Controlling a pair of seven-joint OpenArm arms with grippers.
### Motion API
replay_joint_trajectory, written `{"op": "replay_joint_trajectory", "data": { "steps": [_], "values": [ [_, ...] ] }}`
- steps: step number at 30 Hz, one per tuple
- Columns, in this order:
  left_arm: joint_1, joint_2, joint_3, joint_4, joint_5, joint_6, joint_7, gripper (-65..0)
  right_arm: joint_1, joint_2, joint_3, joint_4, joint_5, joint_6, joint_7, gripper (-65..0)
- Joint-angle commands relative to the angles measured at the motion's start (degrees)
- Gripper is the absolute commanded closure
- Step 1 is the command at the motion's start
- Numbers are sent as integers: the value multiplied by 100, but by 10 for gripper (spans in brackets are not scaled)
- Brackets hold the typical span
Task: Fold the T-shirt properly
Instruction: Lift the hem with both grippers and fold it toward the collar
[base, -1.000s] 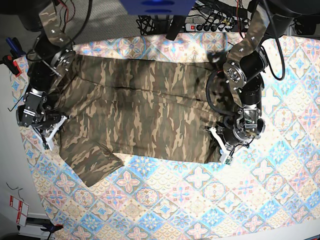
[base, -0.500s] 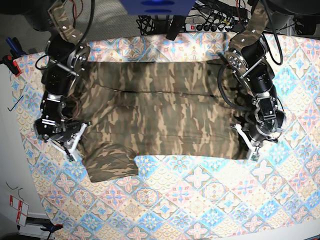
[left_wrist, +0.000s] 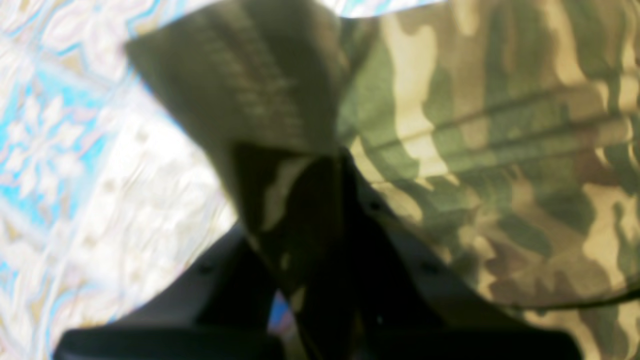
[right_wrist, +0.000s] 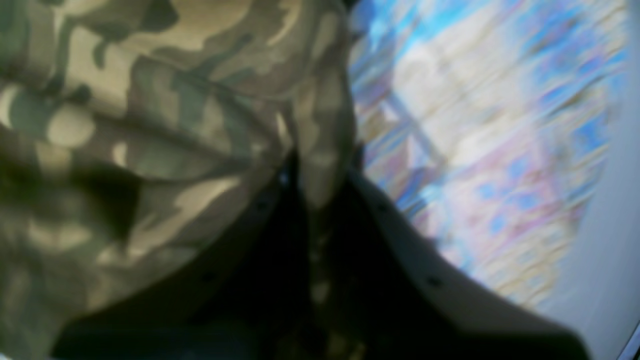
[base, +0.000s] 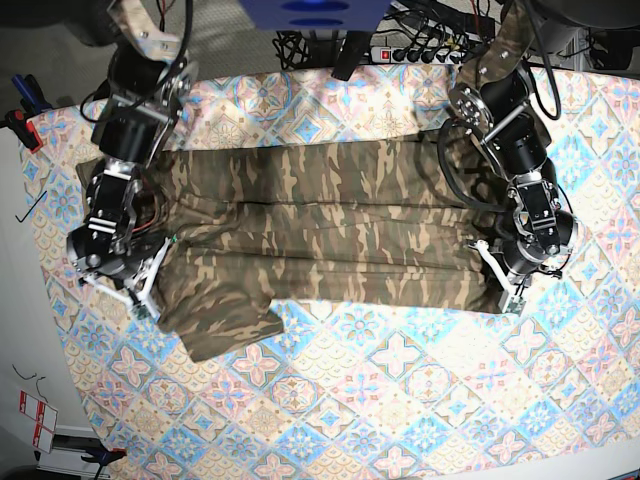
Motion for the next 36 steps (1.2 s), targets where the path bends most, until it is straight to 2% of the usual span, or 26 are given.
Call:
{"op": "replay_joint_trajectory", "data": {
  "steps": [1, 9, 13, 19, 29, 31, 36],
  "values": [
    [-158, -86, 25, 147, -19, 152, -74, 0, 103, 95, -39, 159, -44, -82, 31, -3],
    [35, -86, -1, 358, -19, 152, -74, 0, -574, 16, -39, 493, -18, -82, 119, -3],
    [193, -60, -19, 806, -99, 152, -74, 0, -988, -124, -12, 1257, 175, -82, 637, -3],
    [721, -51, 25, 1694, -995, 152, -74, 0, -1251, -397, 445, 1662, 202, -82, 1024, -3],
    [765, -60, -1, 1808, -1057, 152, -57, 0, -1251, -634, 884, 1838, 211, -82, 2017, -3],
    [791, -60, -1, 1808, -1039, 152, -48, 0, -1251, -731, 937, 1961, 202, -82, 1921, -3],
    [879, -86, -1, 1817, -1039, 152, -57, 0, -1436, -731, 964, 2374, 202, -82, 1305, -3]
  ]
}}
